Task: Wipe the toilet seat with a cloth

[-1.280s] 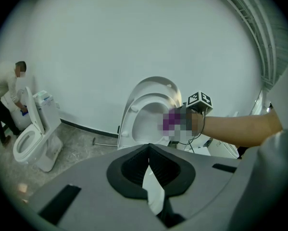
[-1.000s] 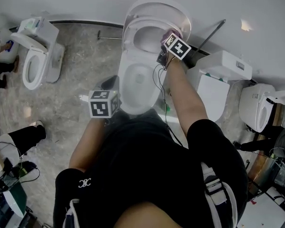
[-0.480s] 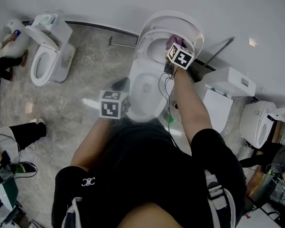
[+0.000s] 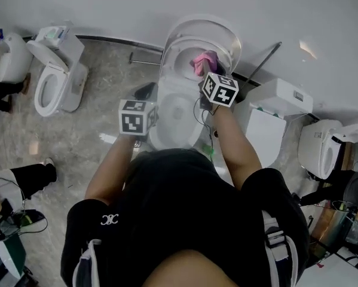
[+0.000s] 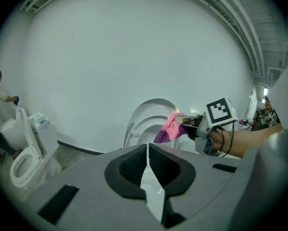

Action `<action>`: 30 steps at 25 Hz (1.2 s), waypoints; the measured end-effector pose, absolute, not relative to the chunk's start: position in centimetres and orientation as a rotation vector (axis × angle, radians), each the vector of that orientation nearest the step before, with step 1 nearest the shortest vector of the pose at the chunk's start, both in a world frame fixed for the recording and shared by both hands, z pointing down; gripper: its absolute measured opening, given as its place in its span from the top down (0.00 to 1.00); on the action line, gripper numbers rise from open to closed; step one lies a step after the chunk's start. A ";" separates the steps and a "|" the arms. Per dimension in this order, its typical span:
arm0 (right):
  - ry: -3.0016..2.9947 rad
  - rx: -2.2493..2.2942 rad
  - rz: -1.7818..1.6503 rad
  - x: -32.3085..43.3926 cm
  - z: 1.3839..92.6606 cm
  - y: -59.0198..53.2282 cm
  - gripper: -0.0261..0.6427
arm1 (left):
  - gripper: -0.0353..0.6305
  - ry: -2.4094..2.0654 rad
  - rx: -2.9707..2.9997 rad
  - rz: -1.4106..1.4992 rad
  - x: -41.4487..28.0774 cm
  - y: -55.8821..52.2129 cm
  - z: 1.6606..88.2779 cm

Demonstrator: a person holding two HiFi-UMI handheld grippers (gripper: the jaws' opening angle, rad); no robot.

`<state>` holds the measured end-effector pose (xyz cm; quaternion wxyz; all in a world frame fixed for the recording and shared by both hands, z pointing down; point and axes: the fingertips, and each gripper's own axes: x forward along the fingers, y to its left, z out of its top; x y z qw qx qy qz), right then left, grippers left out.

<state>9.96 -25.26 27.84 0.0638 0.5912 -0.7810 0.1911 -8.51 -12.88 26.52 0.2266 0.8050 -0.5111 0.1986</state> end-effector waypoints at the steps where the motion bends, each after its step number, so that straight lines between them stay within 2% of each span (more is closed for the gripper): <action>1: -2.365 1.799 0.599 10.7 27.4 -24.3 0.78 | 0.93 -1.386 2.244 0.555 -7.7 -13.4 26.6; 9: -2.320 1.896 0.590 18.2 24.8 -18.3 0.78 | 0.93 -1.283 2.478 0.719 -1.0 -19.6 26.4; 13: -2.290 1.902 0.558 21.0 24.7 -15.5 0.78 | 0.81 -1.213 2.607 0.948 2.2 -23.7 27.3; 18: -2.254 1.910 0.550 23.2 24.8 -13.5 0.78 | 0.73 -1.133 2.698 1.272 5.3 -29.6 28.6; 22: -2.220 1.902 0.531 25.0 25.1 -11.4 0.78 | 0.72 -1.104 2.695 1.492 6.8 -32.6 30.5; 30: -2.113 1.973 0.587 29.0 25.9 -7.8 0.78 | 0.72 -1.053 2.716 1.704 10.0 -36.2 31.4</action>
